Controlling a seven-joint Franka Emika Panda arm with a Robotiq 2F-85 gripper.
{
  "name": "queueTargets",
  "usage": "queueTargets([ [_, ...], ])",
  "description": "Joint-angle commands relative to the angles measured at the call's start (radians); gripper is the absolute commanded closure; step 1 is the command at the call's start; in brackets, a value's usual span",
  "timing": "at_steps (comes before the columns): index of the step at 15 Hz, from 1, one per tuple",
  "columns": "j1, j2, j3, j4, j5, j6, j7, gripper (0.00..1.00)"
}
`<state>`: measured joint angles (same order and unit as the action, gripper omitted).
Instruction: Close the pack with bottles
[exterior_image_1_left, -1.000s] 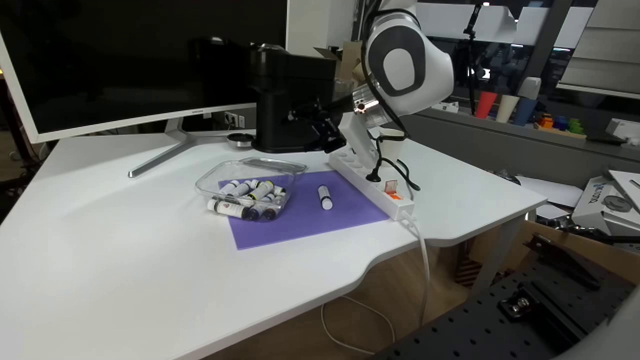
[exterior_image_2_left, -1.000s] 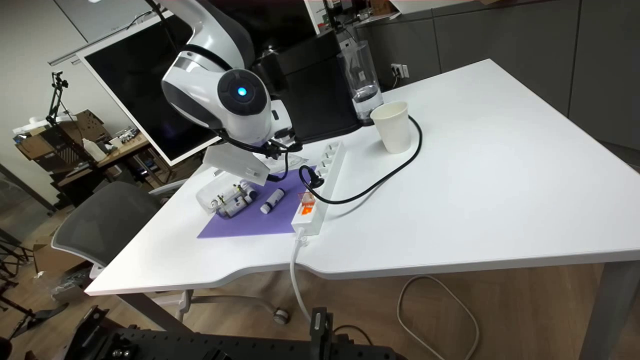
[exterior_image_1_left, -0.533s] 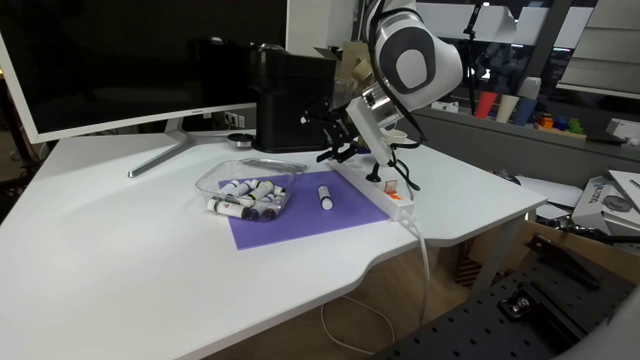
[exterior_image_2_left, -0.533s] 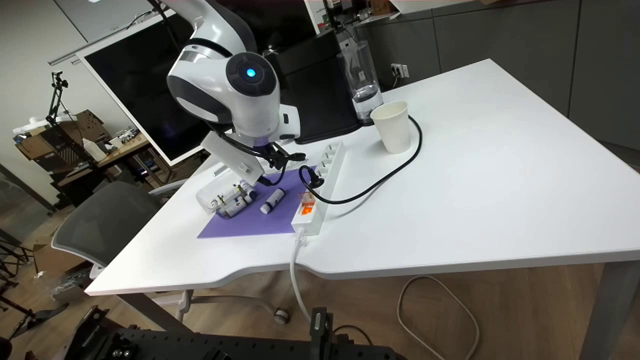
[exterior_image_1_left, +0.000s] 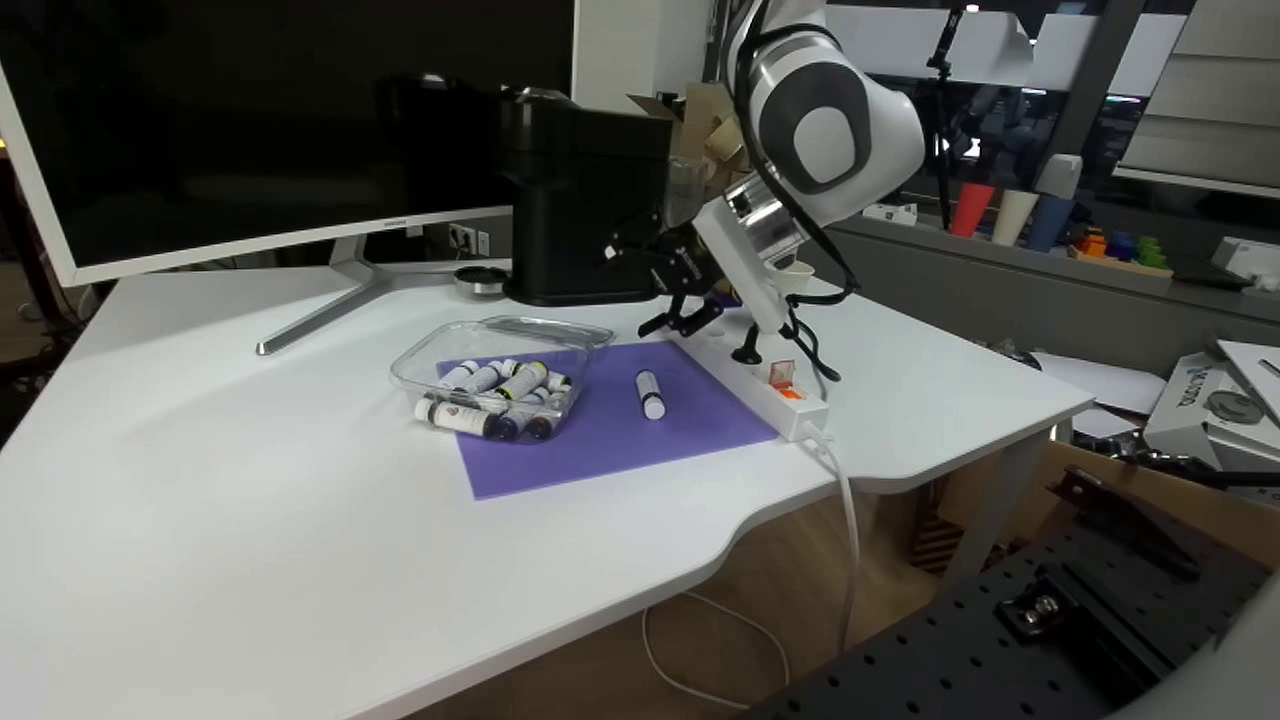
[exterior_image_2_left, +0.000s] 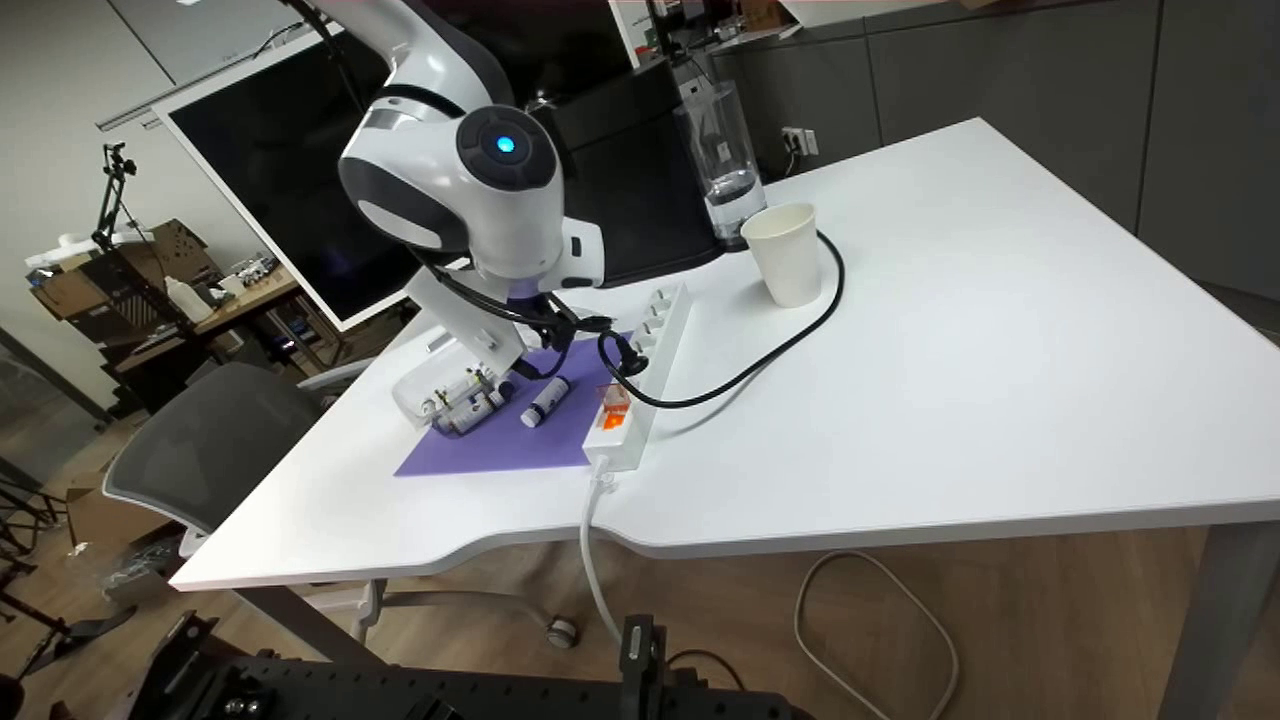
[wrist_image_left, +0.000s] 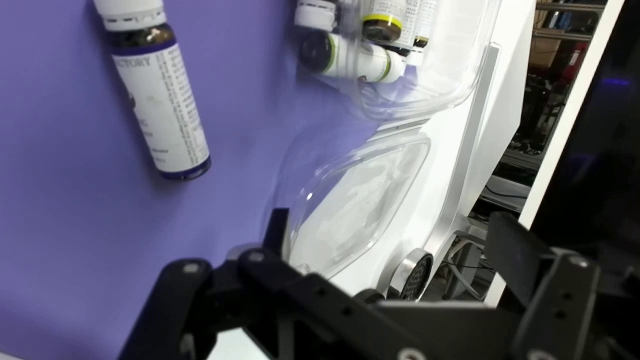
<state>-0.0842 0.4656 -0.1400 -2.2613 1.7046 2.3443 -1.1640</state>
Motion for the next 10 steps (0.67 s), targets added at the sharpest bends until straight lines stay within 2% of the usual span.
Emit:
queueTargets([
  [1,-0.001,0.061,-0.017,0.065,-0.02,0.02,0.079,0.0],
  [10,0.002,0.18,-0.019,0.205,-0.02,0.034,0.095,0.0],
])
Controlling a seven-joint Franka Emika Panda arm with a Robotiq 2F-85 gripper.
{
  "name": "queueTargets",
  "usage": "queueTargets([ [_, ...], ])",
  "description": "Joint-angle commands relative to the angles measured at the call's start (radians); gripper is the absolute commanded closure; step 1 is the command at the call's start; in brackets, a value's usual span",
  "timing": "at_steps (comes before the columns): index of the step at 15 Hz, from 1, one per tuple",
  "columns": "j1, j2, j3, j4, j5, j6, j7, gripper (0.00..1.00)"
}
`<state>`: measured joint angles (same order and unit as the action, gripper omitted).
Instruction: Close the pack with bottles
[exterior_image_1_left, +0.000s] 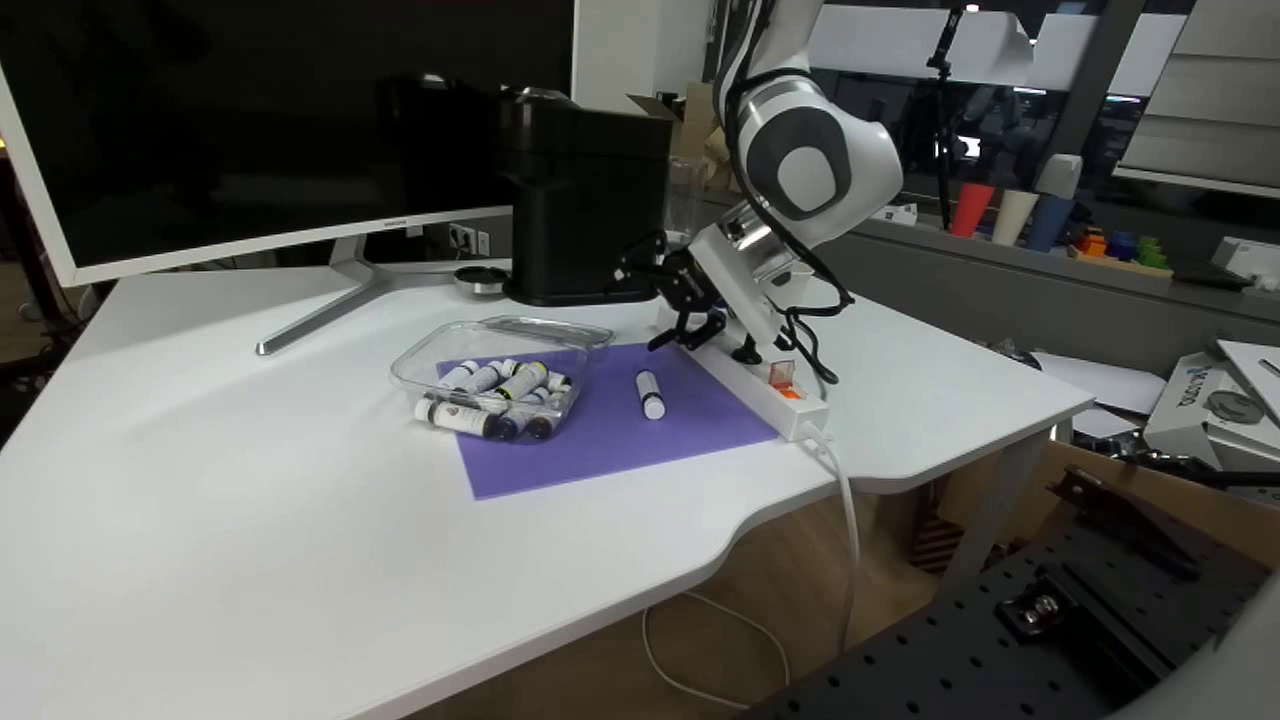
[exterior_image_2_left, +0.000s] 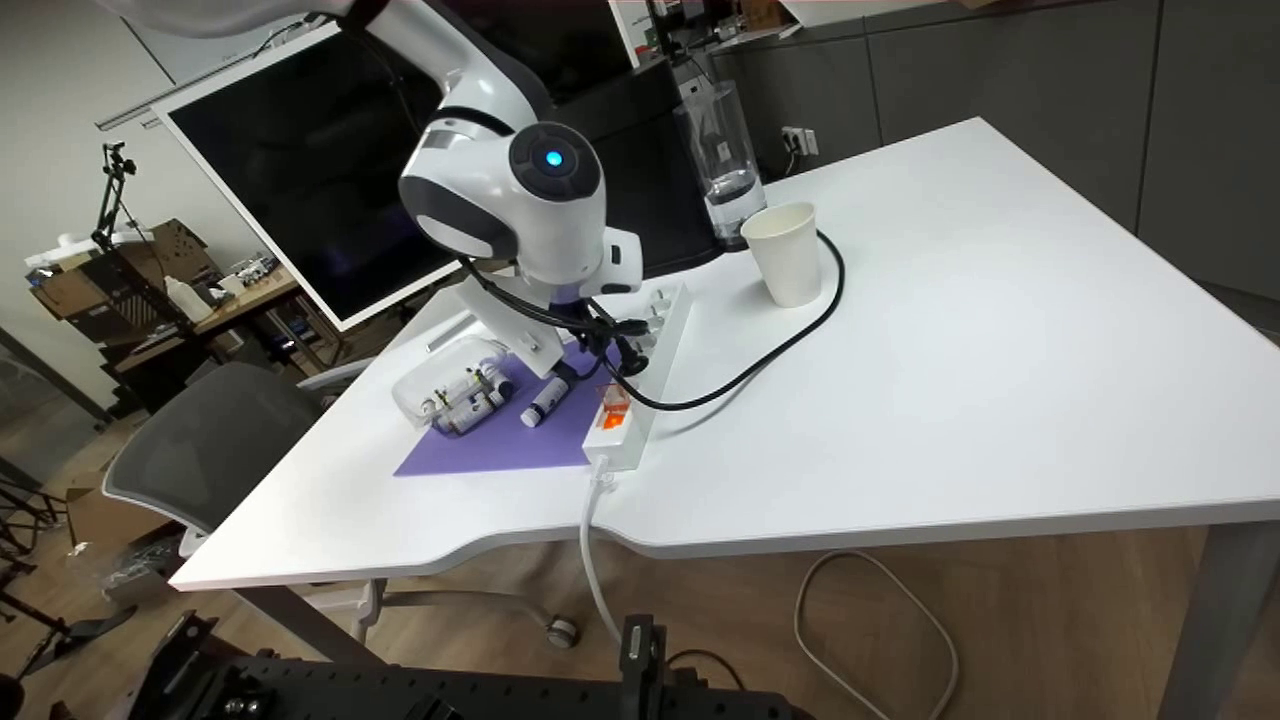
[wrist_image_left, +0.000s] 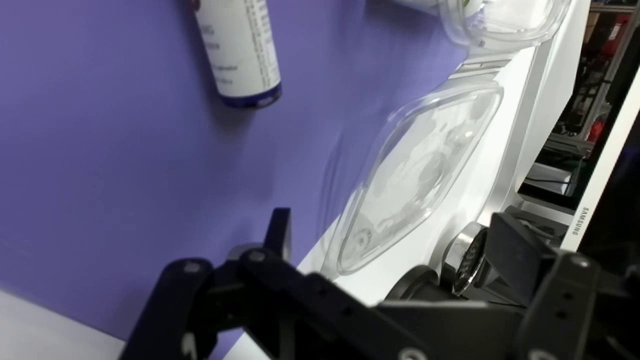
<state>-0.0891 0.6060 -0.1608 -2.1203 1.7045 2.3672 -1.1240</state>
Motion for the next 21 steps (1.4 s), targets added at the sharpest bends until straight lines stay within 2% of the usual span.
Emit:
queueTargets([
  [1,0.01,0.049,0.003,0.075,-0.02,0.015,0.063,0.0],
  [12,0.034,0.124,0.027,0.175,-0.02,0.021,0.075,0.0],
  [21,0.019,0.162,0.052,0.24,0.004,-0.051,-0.003,0.0],
])
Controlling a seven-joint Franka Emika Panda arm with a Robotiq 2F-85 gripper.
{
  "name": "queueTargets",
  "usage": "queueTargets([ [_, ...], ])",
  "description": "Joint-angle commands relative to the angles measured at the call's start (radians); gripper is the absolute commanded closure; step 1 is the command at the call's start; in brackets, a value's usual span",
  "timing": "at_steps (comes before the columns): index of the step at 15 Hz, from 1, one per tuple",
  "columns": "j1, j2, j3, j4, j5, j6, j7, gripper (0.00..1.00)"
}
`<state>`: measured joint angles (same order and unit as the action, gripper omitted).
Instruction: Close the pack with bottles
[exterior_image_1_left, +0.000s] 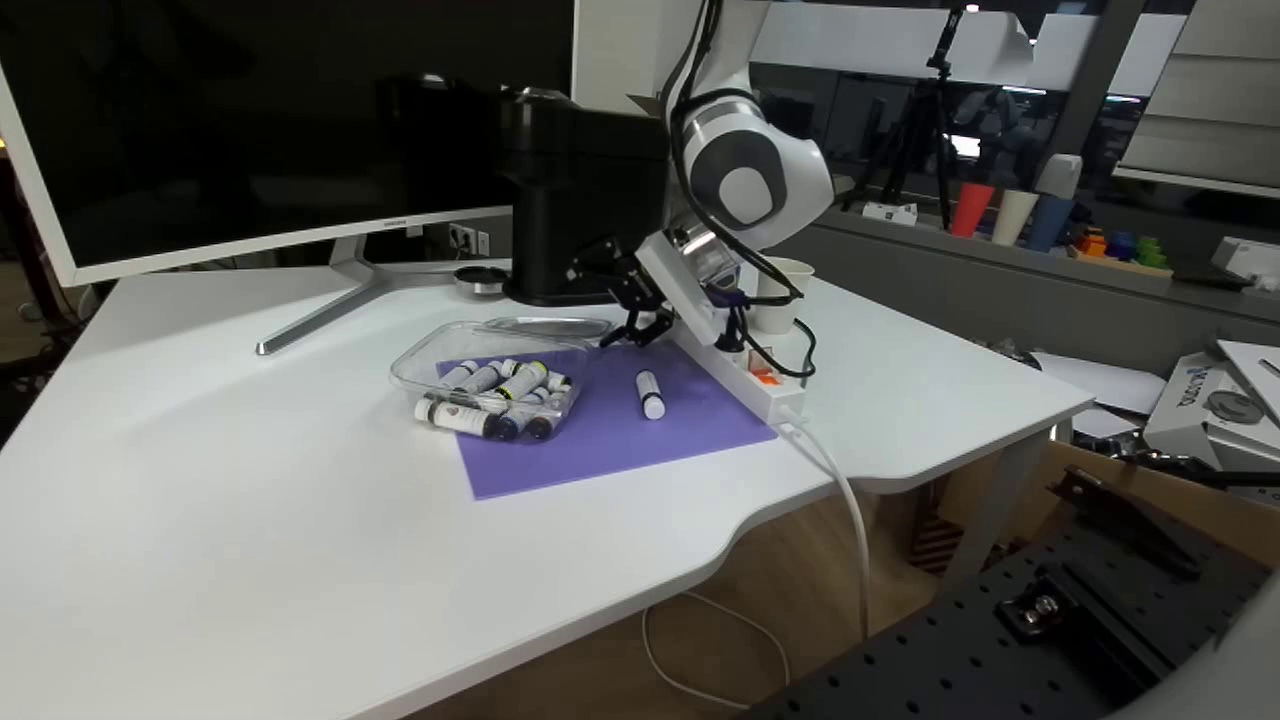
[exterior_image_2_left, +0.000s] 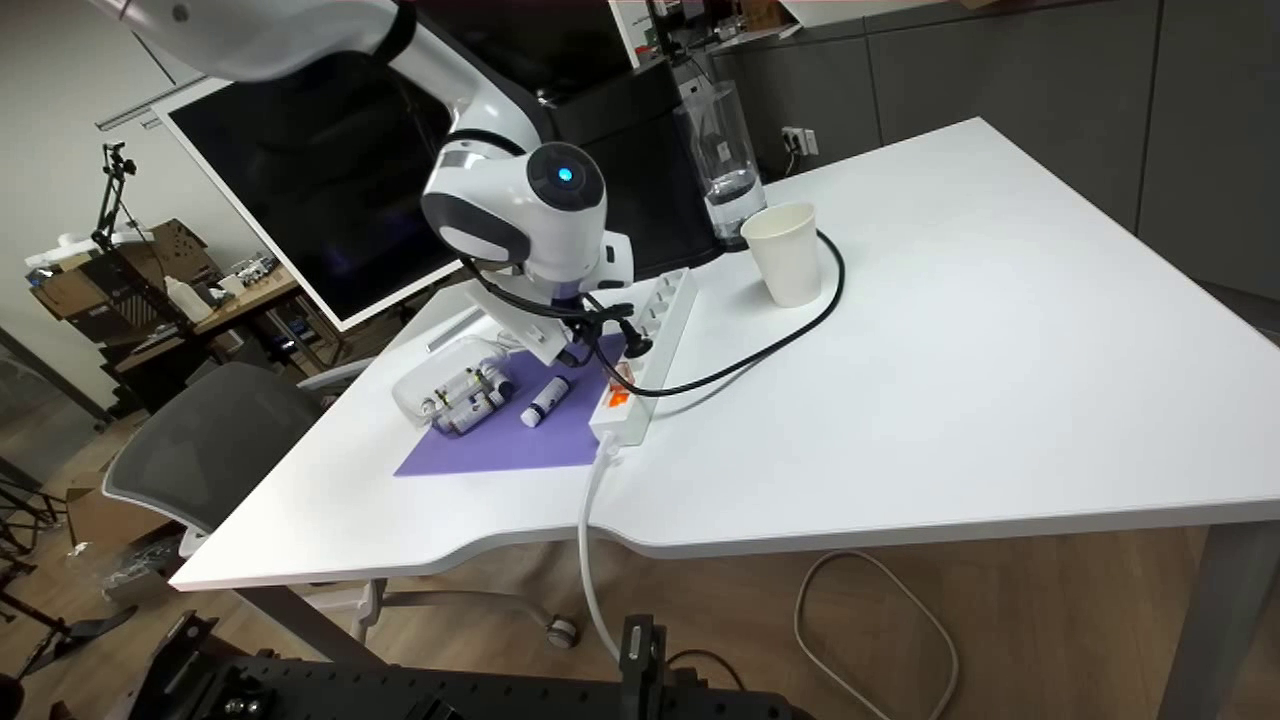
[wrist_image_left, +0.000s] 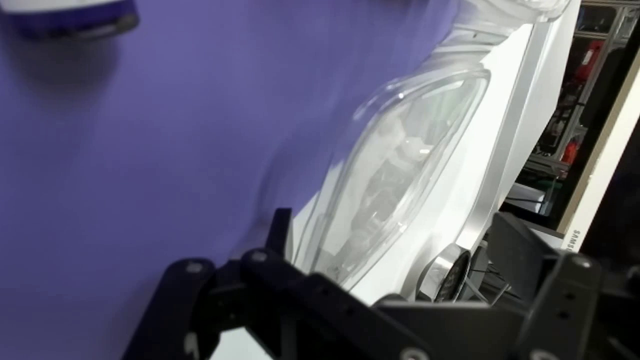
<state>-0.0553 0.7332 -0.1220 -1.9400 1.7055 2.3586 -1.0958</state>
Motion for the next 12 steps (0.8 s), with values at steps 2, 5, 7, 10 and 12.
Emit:
queueTargets([
  [2,-0.018,0.029,0.015,0.056,0.006,-0.07,-0.067,0.0],
  [5,-0.018,0.013,0.013,0.036,0.01,-0.103,-0.178,0.0],
  [7,-0.015,-0.002,0.012,0.016,0.015,-0.116,-0.273,0.0],
  [10,-0.008,-0.025,0.012,-0.016,0.018,-0.133,-0.425,0.0],
  [12,-0.006,-0.041,0.017,-0.04,0.02,-0.149,-0.507,0.0],
])
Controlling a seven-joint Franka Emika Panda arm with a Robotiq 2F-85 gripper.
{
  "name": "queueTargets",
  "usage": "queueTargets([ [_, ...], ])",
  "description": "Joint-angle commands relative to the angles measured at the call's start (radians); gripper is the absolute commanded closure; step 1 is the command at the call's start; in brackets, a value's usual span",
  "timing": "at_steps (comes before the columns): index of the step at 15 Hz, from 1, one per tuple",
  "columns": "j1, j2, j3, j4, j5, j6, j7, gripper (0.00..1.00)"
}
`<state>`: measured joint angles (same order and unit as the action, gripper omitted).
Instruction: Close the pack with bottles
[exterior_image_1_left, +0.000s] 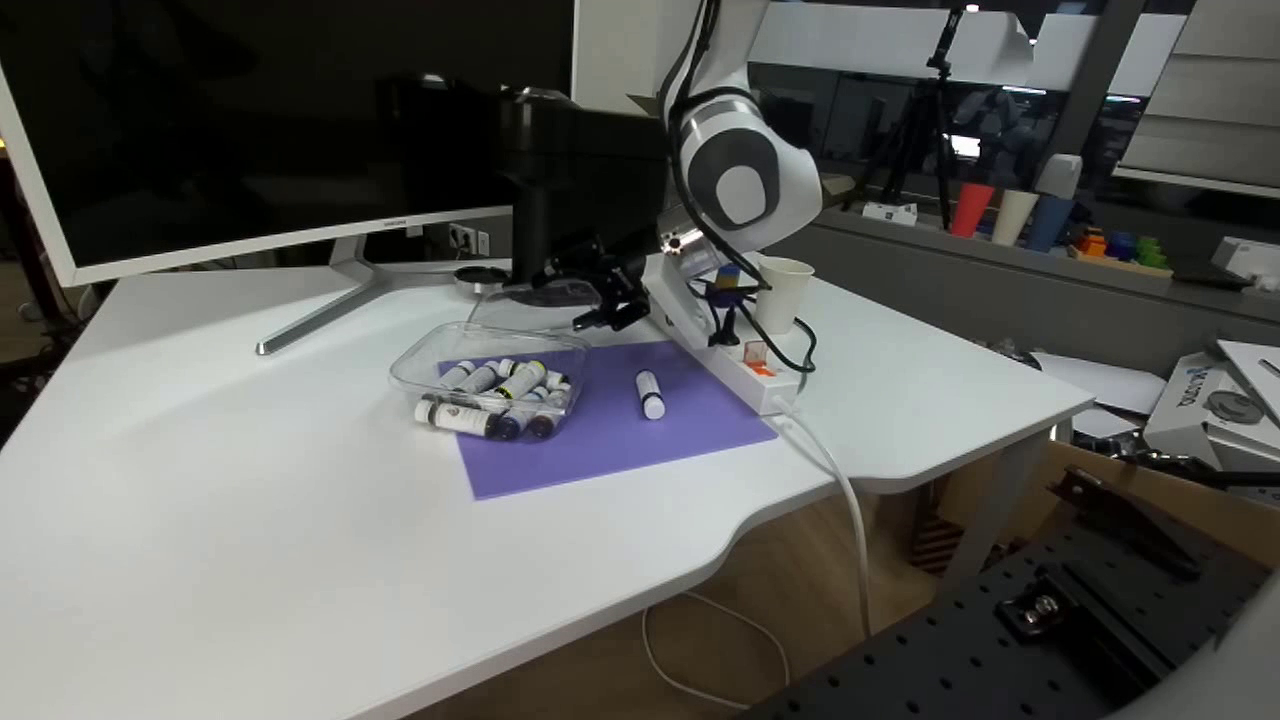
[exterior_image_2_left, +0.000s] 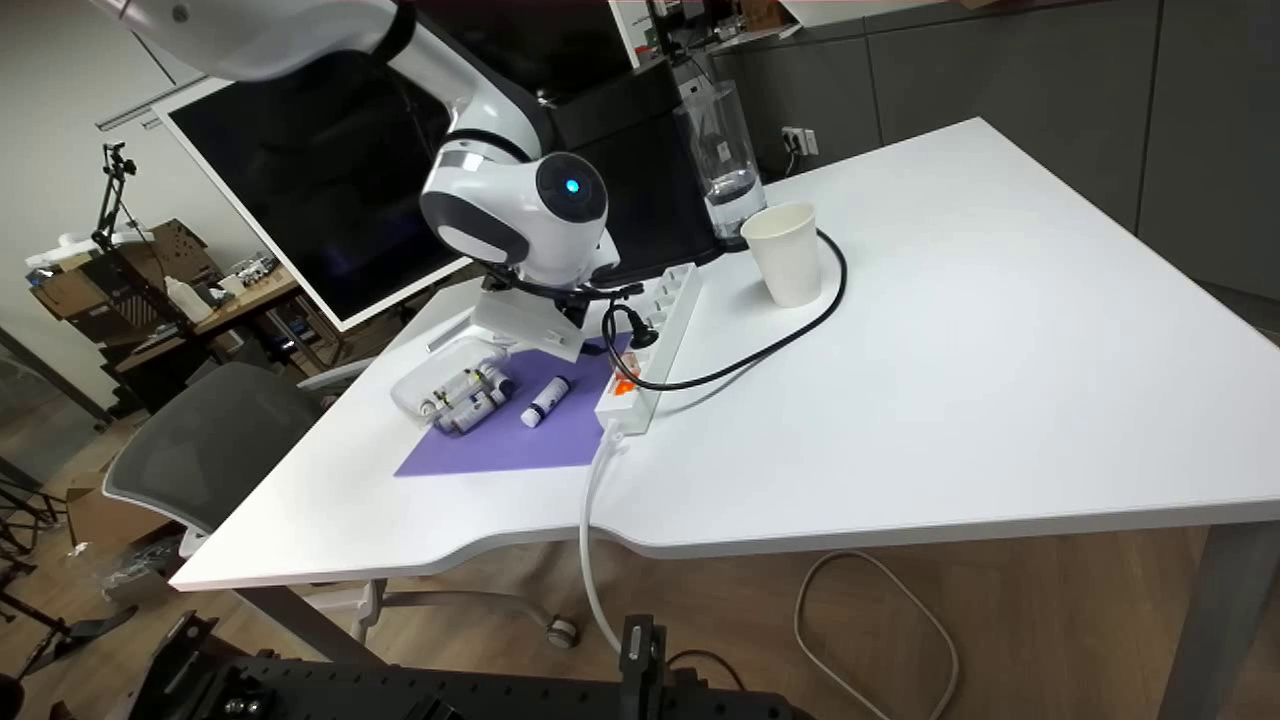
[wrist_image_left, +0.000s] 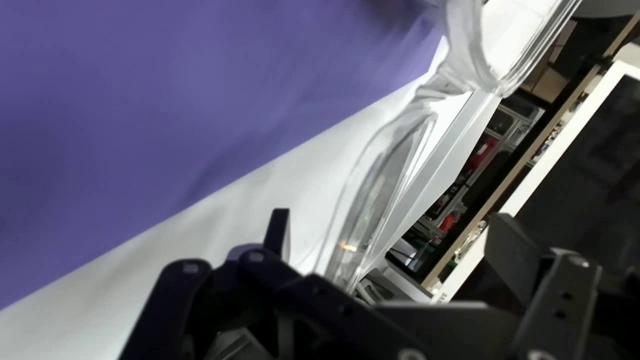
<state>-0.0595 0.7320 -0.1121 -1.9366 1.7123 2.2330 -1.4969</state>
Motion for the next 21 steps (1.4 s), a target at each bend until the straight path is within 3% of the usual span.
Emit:
queueTargets([
  [1,-0.002,-0.047,0.009,-0.054,0.013,-0.036,-0.135,0.0],
  [14,0.054,-0.279,0.01,-0.318,0.114,-0.026,-0.54,0.0],
  [21,0.104,-0.437,0.021,-0.463,0.135,0.082,-0.536,0.0],
])
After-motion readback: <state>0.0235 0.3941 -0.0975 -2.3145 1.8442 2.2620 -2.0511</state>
